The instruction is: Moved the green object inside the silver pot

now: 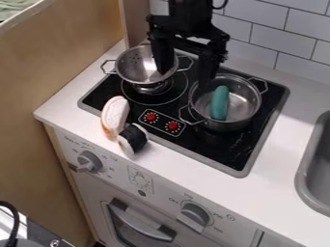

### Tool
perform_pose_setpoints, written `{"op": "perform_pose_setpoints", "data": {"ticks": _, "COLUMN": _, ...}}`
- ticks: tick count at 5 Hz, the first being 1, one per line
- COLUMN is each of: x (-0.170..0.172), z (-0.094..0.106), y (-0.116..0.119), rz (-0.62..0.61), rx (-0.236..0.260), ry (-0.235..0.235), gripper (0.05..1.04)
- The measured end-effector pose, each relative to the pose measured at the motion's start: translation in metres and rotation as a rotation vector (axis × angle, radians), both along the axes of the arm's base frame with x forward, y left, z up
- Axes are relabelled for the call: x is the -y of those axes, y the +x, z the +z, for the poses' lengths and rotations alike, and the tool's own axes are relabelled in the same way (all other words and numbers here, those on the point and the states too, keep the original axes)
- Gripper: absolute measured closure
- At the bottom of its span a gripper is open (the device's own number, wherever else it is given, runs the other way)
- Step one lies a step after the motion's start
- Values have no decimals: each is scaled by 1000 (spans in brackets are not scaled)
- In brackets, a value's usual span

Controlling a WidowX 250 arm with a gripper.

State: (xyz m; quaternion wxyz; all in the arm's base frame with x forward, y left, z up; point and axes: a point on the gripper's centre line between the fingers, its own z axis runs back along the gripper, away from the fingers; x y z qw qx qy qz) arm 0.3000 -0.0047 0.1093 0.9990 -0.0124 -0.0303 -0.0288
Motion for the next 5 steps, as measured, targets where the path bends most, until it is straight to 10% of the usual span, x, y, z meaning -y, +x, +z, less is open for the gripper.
{"op": "perform_pose_setpoints", "data": {"ticks": 2, "x": -25, "z": 12, "y": -17, "rz": -129, "rx": -38, "ry": 88, "gripper": 85}}
{"op": "perform_pose_setpoints", "data": {"ticks": 5, "x": -65, "z": 19, "y": -25, "rz": -227, "rx": -24, "ry": 89, "gripper": 85}}
